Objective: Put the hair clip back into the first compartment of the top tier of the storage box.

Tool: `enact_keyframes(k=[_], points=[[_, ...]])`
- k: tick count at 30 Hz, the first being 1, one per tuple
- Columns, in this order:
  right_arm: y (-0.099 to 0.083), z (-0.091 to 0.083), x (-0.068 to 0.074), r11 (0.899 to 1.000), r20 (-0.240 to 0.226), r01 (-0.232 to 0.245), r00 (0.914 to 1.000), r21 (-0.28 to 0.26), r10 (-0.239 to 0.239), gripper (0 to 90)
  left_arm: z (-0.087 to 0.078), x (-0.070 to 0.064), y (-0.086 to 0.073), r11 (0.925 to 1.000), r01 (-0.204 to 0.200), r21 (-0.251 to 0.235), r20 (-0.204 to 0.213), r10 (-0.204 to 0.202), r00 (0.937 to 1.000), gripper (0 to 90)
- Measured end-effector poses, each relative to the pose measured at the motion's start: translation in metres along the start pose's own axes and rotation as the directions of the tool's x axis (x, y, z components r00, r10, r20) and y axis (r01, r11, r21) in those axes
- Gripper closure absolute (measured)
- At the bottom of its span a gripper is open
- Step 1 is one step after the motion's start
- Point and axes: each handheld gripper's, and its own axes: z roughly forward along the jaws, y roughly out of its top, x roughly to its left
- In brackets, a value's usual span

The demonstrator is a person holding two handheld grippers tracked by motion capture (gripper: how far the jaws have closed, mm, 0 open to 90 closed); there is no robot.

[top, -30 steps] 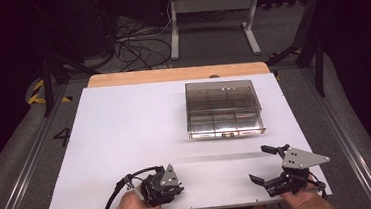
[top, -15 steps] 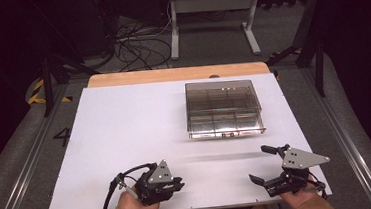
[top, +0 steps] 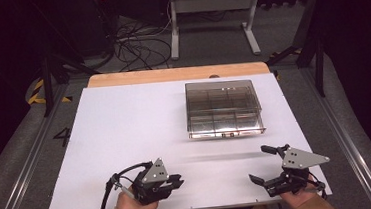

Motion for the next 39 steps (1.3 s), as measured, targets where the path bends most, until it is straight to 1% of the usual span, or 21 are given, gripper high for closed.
enact_keyframes(k=[6,10,15,20,23,28,33,35,39], points=[[0.0,0.0,0.0,1.0,0.0,0.0,1.0,-0.002,0.0,3.2,-0.003,0.0,0.003,1.0,0.005,0.001,-0.004,-0.005,1.0,78.4],[0.0,0.0,0.0,1.0,0.0,0.001,1.0,-0.002,-0.001,3.2,-0.007,0.0,0.009,0.9999,-0.007,-0.013,-0.009,0.007,0.9999,78.4],[0.0,0.0,0.0,1.0,0.0,0.0,1.0,-0.001,0.0,3.2,-0.011,0.002,0.018,0.9995,-0.008,-0.03,-0.011,0.008,0.9999,78.4],[0.0,0.0,0.0,1.0,0.001,0.0,1.0,0.001,0.0,3.2,-0.013,0.005,0.029,0.9992,-0.023,-0.033,-0.027,0.022,0.9994,78.4],[0.0,0.0,0.0,1.0,0.0,0.0,1.0,0.001,0.0,3.2,-0.014,0.006,0.037,0.9992,-0.024,-0.031,-0.032,0.023,0.9992,78.4],[0.0,0.0,0.0,1.0,-0.002,0.0,1.0,0.001,0.0,3.2,-0.015,0.011,0.05,0.9991,-0.029,-0.031,-0.036,0.028,0.999,78.4],[0.0,0.0,-0.001,1.0,-0.003,-0.002,1.0,0.0,0.002,3.2,-0.017,0.016,0.061,0.9986,-0.031,-0.043,-0.037,0.03,0.9989,78.4],[0.0,0.0,-0.001,1.0,-0.003,-0.002,1.0,0.001,0.003,3.2,-0.018,0.019,0.066,0.9982,-0.039,-0.044,-0.037,0.038,0.9986,78.3],[0.0,0.0,-0.001,1.0,-0.003,-0.002,1.0,0.0,0.002,3.2,-0.017,0.022,0.073,0.9981,-0.038,-0.048,-0.039,0.036,0.9986,78.3]])
